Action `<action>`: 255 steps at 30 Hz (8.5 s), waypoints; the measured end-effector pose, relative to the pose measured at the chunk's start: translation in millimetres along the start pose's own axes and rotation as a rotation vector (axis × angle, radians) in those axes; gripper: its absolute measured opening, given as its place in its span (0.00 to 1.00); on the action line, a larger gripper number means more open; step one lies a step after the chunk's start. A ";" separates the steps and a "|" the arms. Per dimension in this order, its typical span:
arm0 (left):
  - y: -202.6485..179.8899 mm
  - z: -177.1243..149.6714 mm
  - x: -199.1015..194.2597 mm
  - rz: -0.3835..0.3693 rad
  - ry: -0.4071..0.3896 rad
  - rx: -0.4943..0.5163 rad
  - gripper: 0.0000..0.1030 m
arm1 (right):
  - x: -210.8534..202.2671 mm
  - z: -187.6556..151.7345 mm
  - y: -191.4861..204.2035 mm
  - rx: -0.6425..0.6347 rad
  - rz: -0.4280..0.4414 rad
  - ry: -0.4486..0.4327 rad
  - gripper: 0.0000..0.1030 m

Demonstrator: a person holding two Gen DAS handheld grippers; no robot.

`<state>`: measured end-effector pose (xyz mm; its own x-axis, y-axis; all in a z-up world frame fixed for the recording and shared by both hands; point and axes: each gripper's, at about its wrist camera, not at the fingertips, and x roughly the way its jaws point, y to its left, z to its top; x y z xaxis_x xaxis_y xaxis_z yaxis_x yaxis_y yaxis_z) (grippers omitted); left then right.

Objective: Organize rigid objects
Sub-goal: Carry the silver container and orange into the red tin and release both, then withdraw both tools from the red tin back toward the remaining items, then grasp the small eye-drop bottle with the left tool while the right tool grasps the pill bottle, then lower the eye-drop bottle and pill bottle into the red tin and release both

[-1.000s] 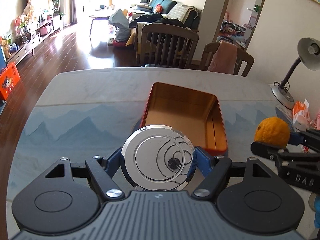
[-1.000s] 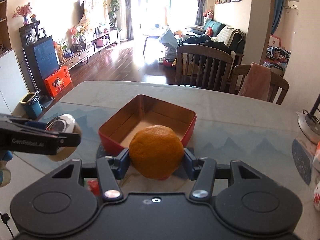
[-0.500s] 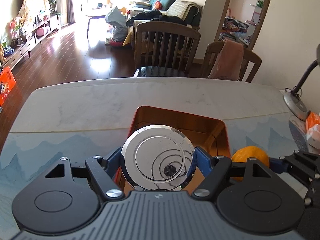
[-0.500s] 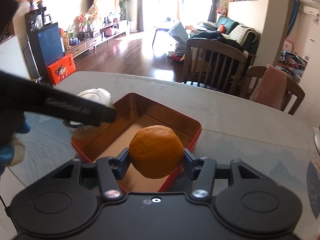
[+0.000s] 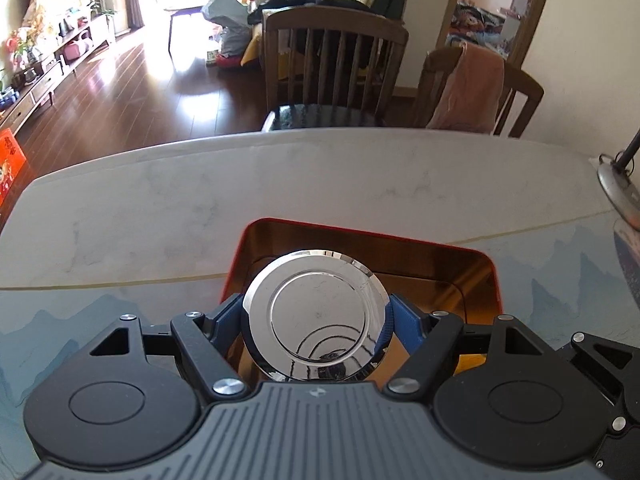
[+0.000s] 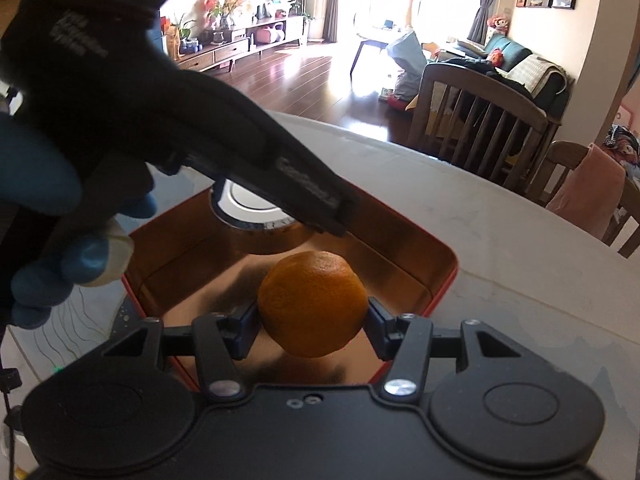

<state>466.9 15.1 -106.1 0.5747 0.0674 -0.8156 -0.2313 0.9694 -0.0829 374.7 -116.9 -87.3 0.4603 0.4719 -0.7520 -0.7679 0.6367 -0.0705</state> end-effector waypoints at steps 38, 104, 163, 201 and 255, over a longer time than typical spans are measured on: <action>-3.9 -7.9 -12.7 0.002 -0.003 0.035 0.75 | -15.9 3.4 -6.3 0.061 0.030 0.002 0.66; 77.4 -247.9 -186.4 -0.043 -0.081 0.004 0.84 | -143.2 -115.3 110.2 0.266 -0.036 -0.088 1.00; 65.8 -286.0 -155.4 -0.056 -0.042 0.111 0.53 | -87.9 -119.4 144.7 0.333 0.175 0.101 0.42; 46.0 -172.0 -223.8 -0.090 -0.219 0.057 0.53 | -155.4 -37.3 79.6 0.295 -0.015 -0.143 0.43; -6.1 -55.2 -20.3 0.016 0.083 0.093 0.52 | 20.8 18.4 -24.6 0.115 0.012 0.034 0.43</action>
<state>413.3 -5.3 -120.7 0.5041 0.0672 -0.8611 -0.1641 0.9863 -0.0191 411.3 -111.5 -89.1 0.4345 0.4597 -0.7745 -0.7158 0.6982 0.0128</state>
